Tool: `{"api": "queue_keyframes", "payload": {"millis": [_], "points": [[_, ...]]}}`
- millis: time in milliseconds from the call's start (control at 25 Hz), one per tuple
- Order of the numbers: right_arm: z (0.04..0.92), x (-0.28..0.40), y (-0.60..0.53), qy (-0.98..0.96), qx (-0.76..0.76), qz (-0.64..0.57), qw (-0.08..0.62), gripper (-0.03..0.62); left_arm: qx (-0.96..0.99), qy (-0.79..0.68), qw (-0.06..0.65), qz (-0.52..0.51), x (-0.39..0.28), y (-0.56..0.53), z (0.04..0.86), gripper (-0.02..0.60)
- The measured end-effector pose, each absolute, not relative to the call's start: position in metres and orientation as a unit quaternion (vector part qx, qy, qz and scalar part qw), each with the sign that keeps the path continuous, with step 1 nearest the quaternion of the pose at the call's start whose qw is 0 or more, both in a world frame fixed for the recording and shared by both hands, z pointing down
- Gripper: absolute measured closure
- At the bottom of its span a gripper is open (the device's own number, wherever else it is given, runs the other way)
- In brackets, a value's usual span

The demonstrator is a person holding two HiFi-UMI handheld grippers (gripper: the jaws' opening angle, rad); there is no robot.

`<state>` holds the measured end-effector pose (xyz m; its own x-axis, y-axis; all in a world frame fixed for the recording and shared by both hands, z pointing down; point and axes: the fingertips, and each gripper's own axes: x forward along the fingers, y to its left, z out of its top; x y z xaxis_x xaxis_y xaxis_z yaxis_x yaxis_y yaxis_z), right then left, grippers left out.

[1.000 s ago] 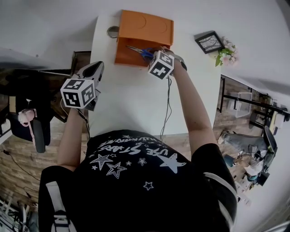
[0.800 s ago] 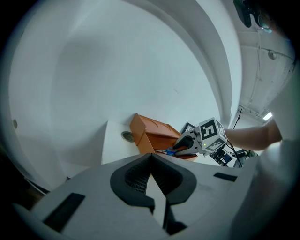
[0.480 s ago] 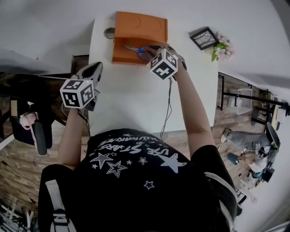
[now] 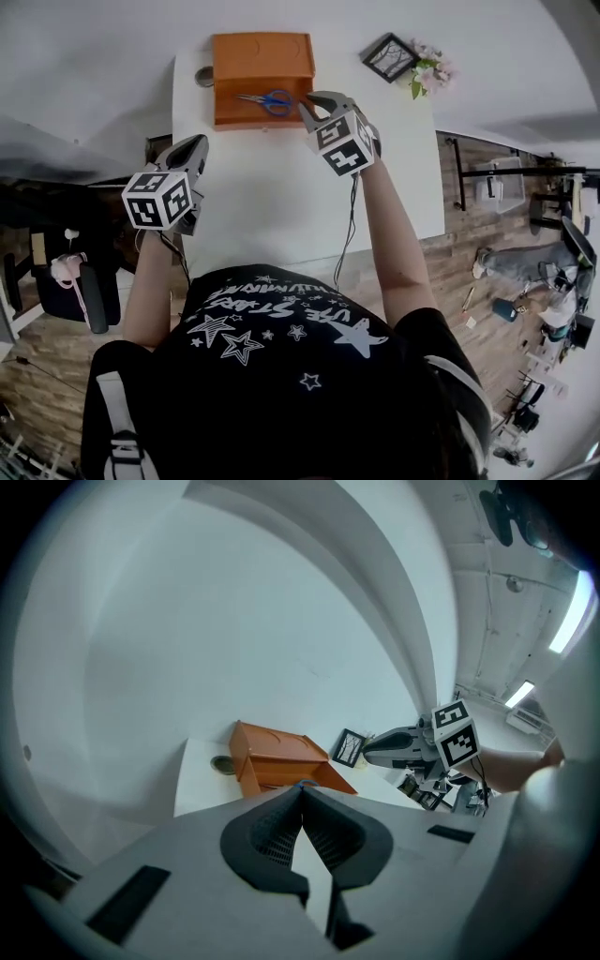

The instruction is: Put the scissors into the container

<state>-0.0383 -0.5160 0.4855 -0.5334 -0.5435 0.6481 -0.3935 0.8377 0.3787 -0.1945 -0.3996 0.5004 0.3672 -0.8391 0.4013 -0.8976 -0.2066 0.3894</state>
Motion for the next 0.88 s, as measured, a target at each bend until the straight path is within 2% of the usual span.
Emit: {"api": "queue_keyframes", "payload": {"millis": [600,880], "points": [[0.445,0.044,-0.406,-0.884,0.346,-0.032,0.312,0.537,0.812,-0.523,0.25,0.064,-0.113,-0.333,0.463,0.561],[0.445,0.078,-0.348,-0.879,0.367,-0.034,0.302,0.539,0.821,-0.513,0.24,0.07,-0.078,-0.288,0.458,0.561]]}}
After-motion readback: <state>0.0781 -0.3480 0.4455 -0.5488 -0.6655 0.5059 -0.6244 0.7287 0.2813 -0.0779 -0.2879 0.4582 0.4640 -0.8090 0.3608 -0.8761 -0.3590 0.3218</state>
